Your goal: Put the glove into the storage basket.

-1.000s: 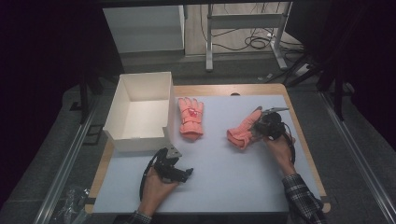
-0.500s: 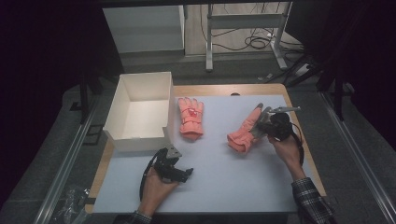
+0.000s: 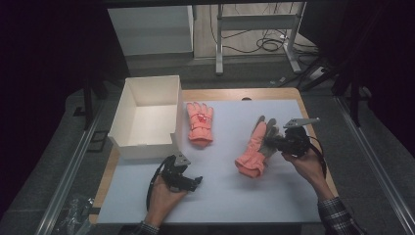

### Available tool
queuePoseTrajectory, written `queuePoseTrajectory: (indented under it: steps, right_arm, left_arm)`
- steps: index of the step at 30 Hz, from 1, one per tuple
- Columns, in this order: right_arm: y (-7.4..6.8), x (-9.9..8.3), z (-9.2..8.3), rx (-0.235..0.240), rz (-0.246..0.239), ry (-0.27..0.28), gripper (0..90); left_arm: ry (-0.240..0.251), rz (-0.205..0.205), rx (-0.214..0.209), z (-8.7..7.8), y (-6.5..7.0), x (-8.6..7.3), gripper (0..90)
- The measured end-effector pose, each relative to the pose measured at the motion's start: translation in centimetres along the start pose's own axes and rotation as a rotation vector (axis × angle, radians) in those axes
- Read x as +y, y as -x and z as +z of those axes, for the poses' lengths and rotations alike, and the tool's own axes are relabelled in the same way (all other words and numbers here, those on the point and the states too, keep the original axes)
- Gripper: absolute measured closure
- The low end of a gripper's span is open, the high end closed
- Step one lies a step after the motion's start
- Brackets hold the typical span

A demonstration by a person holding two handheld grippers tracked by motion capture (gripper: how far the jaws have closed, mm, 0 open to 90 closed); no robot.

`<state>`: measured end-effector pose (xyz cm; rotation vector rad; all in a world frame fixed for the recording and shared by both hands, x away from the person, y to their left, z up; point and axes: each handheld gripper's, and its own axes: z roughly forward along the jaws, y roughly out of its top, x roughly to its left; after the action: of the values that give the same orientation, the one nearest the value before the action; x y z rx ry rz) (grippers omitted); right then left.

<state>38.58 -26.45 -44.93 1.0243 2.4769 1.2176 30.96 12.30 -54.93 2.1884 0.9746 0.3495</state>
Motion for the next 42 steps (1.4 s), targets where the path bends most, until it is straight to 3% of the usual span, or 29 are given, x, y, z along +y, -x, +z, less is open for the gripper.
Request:
queuePoseTrajectory:
  steps: [8, 17, 25, 33, 42]
  right_arm:
    - [-2.9, -0.4, 0.8, 0.140, -0.100, -0.029, 87.3]
    - [-5.4, -0.3, 4.6, 0.256, -0.252, -0.126, 87.2]
    - [-4.9, -0.6, 7.3, 0.237, -0.253, -0.163, 83.8]
    - [-4.5, 0.5, 7.0, 0.151, -0.230, -0.100, 68.1]
    - [-4.7, 2.9, 8.2, 0.104, -0.200, -0.073, 54.9]
  left_arm:
    - [0.001, 0.001, 0.000, 0.0, 0.0, 0.0, 5.1]
    - [0.000, 0.003, 0.000, 0.0, 0.0, 0.0, 5.1]
    - [-0.001, 0.001, 0.000, 0.0, 0.0, 0.0, 5.1]
    - [0.000, 0.000, 0.000, 0.0, 0.0, 0.0, 5.2]
    - [-0.004, 0.007, 0.000, 0.0, -0.1, 0.0, 5.1]
